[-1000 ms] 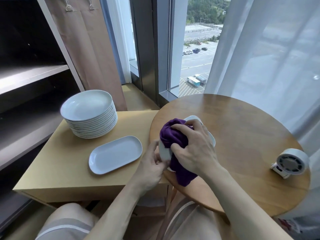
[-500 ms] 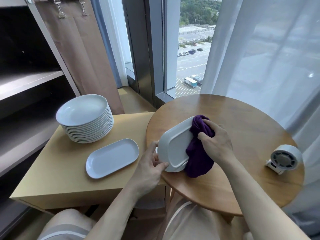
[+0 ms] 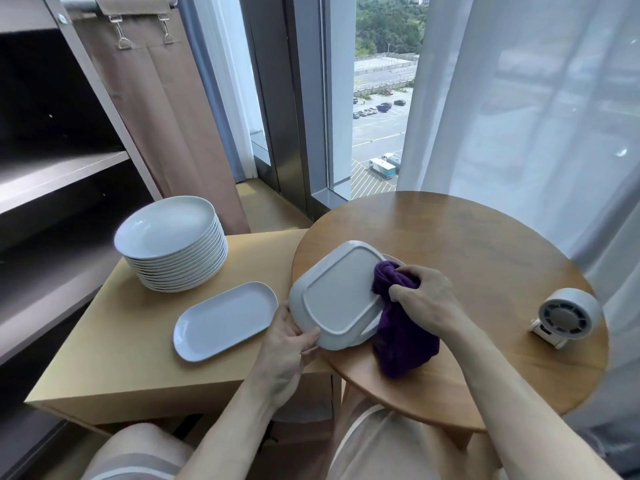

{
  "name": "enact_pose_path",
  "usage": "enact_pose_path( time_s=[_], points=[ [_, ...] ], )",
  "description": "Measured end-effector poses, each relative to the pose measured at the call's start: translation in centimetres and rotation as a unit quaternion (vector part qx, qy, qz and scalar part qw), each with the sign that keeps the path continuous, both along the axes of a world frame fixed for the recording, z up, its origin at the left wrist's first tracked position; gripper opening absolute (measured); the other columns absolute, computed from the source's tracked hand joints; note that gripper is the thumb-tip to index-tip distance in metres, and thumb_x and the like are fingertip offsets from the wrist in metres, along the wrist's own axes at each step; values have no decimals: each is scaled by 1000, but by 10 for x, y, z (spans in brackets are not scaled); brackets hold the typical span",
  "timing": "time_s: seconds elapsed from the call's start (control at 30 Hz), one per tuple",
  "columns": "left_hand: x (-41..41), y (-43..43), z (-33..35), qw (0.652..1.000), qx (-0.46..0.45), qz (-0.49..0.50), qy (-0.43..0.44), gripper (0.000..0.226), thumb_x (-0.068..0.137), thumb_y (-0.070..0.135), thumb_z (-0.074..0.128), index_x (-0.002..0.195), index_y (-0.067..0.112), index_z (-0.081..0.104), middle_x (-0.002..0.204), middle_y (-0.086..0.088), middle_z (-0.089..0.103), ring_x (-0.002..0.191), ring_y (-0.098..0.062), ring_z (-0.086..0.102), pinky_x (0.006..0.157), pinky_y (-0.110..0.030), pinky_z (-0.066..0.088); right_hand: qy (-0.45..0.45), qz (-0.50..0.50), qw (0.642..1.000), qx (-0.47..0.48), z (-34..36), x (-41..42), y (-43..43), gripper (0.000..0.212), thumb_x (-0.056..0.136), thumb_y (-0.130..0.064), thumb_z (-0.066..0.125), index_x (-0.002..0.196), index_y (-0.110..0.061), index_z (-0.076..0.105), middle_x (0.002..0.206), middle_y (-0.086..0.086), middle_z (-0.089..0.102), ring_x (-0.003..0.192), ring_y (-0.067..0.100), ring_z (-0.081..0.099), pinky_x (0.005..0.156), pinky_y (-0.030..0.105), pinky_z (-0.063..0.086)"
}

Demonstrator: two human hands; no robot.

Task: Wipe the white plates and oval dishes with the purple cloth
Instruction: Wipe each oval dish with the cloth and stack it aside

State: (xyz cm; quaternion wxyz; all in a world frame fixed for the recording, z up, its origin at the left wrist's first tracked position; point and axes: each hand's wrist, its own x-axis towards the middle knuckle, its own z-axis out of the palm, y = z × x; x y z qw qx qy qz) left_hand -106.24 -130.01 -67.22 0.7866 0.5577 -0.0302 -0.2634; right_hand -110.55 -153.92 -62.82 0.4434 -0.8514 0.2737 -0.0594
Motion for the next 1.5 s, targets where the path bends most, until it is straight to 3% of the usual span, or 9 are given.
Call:
enact_pose_path(
  time_s=[0.17, 0.27, 0.53, 0.7, 0.9, 1.1, 1.23, 1.4, 1.5],
  points=[
    [-3, -9, -13, 991, -78, 47, 99, 52, 93, -12, 56, 132, 22, 56, 127, -11, 71, 107, -30, 71, 73, -37, 61, 15, 52, 998, -38, -1, -4, 14, 36, 58, -44, 59, 93, -42, 69, 91, -14, 69, 88, 14, 63, 83, 39, 55],
    [-5, -13, -16, 985, -98, 62, 130, 50, 93, -12, 56, 131, 21, 58, 127, -13, 71, 110, -32, 71, 77, -39, 63, 22, 128, 985, -115, -5, -4, 37, 47, 63, -52, 55, 108, -41, 63, 103, -13, 58, 94, 16, 57, 81, 37, 48],
    [0, -11, -11, 993, -62, 44, 92, 51, 92, -11, 55, 132, 20, 60, 114, -14, 74, 85, -23, 73, 71, -40, 60, -9, 258, 944, -204, -2, -4, 79, 52, 73, -49, 61, 124, -39, 62, 104, -11, 46, 94, 14, 44, 81, 31, 35],
    [3, -5, -7, 996, -27, 42, 72, 61, 87, -20, 51, 135, 19, 55, 121, -15, 72, 96, -28, 71, 81, -43, 59, -15, 240, 953, -184, -3, -3, 77, 49, 72, -51, 61, 120, -43, 64, 100, -15, 45, 94, 13, 47, 79, 29, 35],
    [10, 15, 7, 998, 21, 48, 23, 44, 95, -10, 59, 128, 19, 55, 119, -14, 73, 104, -29, 73, 75, -35, 62, -15, 155, 969, -189, -7, 3, 63, 53, 74, -51, 61, 126, -41, 61, 109, -11, 46, 106, 18, 48, 89, 35, 44],
    [14, 40, 19, 995, 67, 50, -56, 47, 92, -9, 64, 125, 23, 55, 108, -14, 77, 97, -25, 75, 74, -31, 61, -49, 126, 972, -191, -9, 5, 62, 49, 74, -51, 61, 122, -41, 61, 106, -10, 47, 102, 19, 49, 86, 36, 46],
    [14, 57, 32, 978, 121, 47, -164, 44, 92, -9, 65, 123, 19, 52, 101, -14, 78, 99, -29, 74, 82, -38, 61, -64, 129, 970, -195, -11, 6, 67, 52, 76, -50, 65, 127, -41, 60, 107, -10, 46, 102, 18, 49, 87, 33, 43],
    [8, 78, 50, 920, 236, 39, -310, 39, 90, 6, 66, 115, 35, 56, 89, -8, 77, 88, -38, 70, 87, -58, 55, -89, 147, 968, -183, -10, 6, 77, 64, 67, -57, 56, 129, -42, 59, 108, -14, 46, 104, 16, 49, 91, 34, 45],
    [3, 90, 55, 864, 313, 30, -394, 44, 94, 2, 64, 112, 41, 55, 94, 9, 74, 95, -13, 72, 85, -43, 55, -97, 162, 963, -191, -13, 6, 81, 57, 73, -54, 67, 128, -43, 59, 108, -16, 46, 103, 15, 47, 89, 34, 44]
  ],
)
